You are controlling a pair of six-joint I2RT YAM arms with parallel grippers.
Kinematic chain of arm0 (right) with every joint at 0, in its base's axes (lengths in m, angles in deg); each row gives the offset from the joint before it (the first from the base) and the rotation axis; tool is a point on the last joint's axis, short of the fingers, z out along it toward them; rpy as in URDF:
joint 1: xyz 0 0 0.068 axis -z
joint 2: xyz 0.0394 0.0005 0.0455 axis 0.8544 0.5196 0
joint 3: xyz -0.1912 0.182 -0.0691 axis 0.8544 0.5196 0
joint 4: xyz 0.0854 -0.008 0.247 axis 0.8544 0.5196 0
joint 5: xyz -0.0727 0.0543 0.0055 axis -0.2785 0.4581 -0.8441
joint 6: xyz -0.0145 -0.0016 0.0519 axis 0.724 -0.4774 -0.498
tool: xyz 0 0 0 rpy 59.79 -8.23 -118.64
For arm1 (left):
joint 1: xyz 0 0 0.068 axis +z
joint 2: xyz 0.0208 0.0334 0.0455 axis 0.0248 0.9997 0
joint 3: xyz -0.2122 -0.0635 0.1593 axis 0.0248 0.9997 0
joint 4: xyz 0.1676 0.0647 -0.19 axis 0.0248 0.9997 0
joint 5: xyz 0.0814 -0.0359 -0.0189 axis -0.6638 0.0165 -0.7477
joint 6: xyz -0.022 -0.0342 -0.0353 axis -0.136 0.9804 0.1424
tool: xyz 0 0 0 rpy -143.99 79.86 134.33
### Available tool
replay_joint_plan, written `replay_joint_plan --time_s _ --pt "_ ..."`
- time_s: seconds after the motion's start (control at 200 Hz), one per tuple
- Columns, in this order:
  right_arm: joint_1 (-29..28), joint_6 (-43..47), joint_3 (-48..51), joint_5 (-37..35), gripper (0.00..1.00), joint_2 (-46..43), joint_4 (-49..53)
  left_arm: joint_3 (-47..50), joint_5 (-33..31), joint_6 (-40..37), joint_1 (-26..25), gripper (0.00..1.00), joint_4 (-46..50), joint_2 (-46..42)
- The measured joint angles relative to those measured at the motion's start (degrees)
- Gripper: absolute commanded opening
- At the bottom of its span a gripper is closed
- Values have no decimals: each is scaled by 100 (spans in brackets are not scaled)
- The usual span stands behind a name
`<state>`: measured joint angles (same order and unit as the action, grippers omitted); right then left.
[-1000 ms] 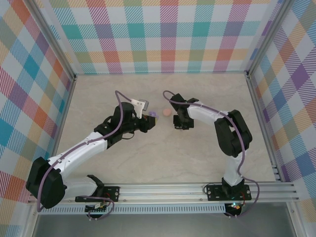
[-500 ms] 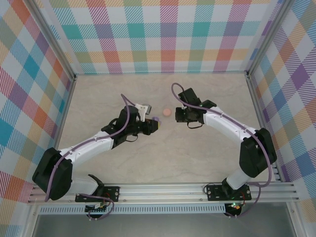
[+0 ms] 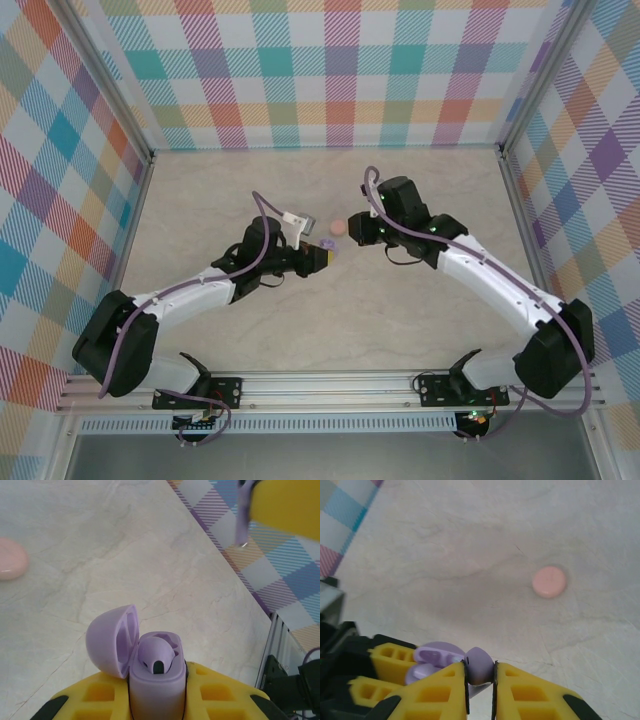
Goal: Insert the wireless bluetooth earbuds into the charging case
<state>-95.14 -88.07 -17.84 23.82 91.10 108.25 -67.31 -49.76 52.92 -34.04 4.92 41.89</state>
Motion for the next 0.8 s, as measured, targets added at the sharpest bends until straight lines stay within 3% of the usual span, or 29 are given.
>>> replay_joint_plan --time_s 0.46,0.8 --pt "-326 247 0 212 17 -404 -118 116 428 -643 0 14 -820 -551" --pt "-455 378 0 245 17 -404 -118 116 468 -715 -2 14 -824 -597"
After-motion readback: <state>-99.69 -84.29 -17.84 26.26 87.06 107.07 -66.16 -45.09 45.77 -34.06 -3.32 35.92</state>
